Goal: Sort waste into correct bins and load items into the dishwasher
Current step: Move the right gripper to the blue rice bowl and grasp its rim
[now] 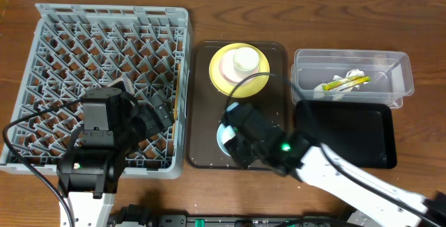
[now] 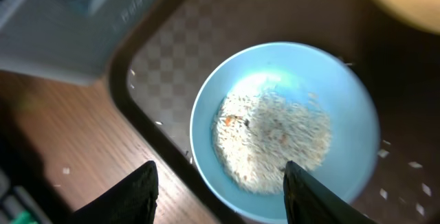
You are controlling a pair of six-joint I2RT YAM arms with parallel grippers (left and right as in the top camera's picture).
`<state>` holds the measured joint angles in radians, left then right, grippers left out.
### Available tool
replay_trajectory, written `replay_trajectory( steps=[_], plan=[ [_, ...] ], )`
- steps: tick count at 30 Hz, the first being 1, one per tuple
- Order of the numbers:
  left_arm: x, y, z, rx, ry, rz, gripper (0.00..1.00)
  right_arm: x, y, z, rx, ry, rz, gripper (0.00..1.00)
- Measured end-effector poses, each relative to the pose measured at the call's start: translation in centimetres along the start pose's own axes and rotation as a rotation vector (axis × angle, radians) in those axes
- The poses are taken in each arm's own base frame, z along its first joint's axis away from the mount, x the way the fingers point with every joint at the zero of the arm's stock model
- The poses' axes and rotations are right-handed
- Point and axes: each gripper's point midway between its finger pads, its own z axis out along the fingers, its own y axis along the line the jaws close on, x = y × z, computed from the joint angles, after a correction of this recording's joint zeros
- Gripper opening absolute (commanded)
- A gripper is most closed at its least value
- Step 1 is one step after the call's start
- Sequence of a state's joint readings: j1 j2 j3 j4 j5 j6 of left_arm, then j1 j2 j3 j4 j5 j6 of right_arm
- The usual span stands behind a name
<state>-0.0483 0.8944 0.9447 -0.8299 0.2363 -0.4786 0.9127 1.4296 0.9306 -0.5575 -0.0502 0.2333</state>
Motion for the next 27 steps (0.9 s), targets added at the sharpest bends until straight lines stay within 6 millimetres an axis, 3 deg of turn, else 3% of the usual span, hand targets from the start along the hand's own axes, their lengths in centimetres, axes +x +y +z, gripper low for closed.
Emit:
replay_trajectory(
  steps=[5, 9, 20, 27],
  plan=[
    [0.0, 0.0, 0.0, 0.000, 0.000, 0.000, 0.99, 1.6, 0.0, 3.4, 0.035, 0.084, -0.052, 0.58],
    [0.0, 0.0, 0.0, 0.000, 0.000, 0.000, 0.99, 2.6, 0.0, 5.1, 0.048, 0.131, -0.074, 0.59],
    [0.0, 0.0, 0.0, -0.001, 0.000, 0.000, 0.99, 3.0, -3.5, 4.7, 0.235, 0.143, -0.085, 0.67],
    [0.0, 0.0, 0.0, 0.000, 0.000, 0.000, 0.99, 3.7, -7.3, 3.9, 0.337, 0.180, 0.008, 0.71]
  ],
)
